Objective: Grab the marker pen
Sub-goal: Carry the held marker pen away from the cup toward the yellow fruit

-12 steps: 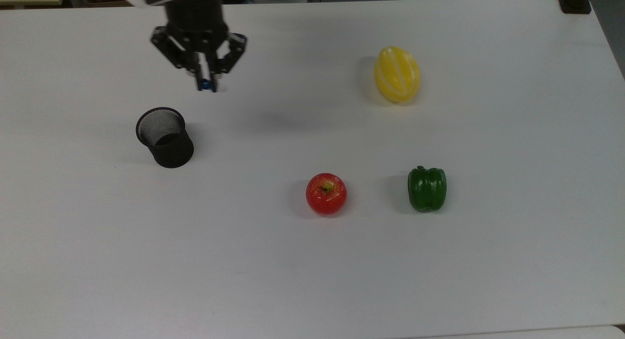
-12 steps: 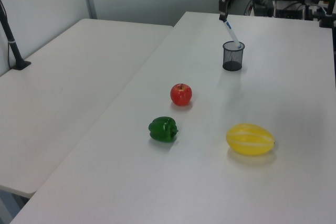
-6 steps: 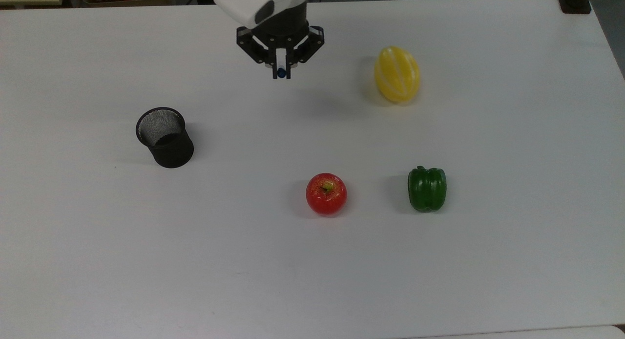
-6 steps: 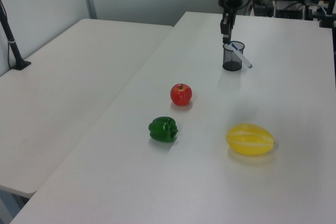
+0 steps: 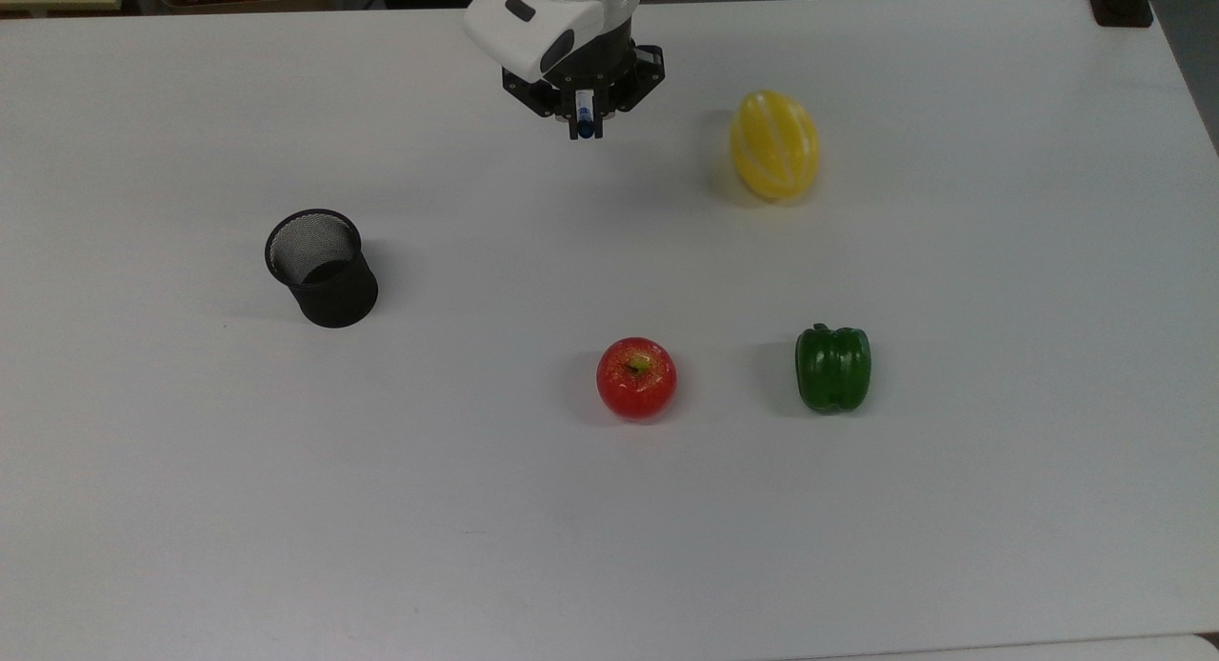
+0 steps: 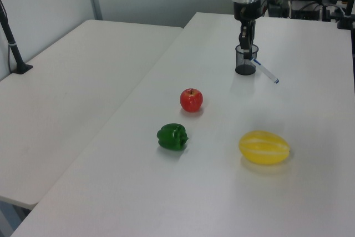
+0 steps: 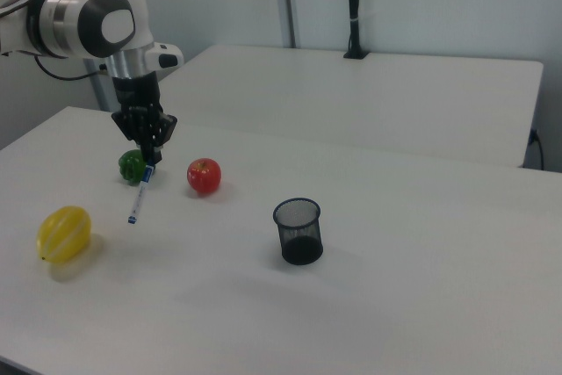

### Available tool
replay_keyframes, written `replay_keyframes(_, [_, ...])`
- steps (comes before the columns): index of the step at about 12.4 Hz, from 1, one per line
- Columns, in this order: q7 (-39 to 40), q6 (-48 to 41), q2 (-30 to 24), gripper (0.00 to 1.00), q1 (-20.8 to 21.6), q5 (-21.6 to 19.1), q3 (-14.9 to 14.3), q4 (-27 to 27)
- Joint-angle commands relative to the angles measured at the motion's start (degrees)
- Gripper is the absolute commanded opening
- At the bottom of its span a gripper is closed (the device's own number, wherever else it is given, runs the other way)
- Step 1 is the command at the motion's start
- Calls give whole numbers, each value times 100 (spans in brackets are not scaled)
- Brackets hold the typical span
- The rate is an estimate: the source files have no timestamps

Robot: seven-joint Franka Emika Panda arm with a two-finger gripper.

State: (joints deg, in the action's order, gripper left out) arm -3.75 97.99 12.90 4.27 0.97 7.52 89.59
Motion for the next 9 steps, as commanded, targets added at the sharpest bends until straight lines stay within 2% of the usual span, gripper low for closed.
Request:
replay_keyframes(1, [-47,210,98,4,39,-88,-14,321])
replay_keyframes(4, [-47,791,221,5,39,-36,-14,734])
replay_keyframes(9, [-125,1205,661,5,144,9,-14,780])
